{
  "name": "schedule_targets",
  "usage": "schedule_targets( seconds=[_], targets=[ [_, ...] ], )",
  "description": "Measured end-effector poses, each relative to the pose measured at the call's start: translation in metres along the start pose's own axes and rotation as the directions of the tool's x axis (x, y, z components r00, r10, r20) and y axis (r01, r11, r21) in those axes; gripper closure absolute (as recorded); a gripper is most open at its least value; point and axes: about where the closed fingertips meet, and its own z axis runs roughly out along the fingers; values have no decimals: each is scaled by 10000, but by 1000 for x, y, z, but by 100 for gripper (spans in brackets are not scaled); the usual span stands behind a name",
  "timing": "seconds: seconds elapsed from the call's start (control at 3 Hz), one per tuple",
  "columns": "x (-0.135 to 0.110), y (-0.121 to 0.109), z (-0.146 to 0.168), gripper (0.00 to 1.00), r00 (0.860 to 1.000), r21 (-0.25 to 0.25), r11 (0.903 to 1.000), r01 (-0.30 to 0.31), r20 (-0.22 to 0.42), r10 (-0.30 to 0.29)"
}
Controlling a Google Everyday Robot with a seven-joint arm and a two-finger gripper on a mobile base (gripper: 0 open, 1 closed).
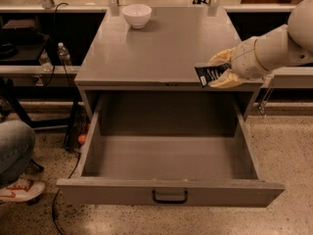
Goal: Pick rxbar blueberry from top drawer and place on counter
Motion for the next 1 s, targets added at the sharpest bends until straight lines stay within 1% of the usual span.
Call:
schedule_targets(
  seconds=[0.33,0.67,1.0],
  targets=[
    [-6,-20,9,100,9986,175,9987,475,216,-478],
    [-16,-57,40,100,9883,279,9918,1244,852,-1263],
    [-25,-104,71,100,9811,584,9845,1656,917,-1705]
  ],
)
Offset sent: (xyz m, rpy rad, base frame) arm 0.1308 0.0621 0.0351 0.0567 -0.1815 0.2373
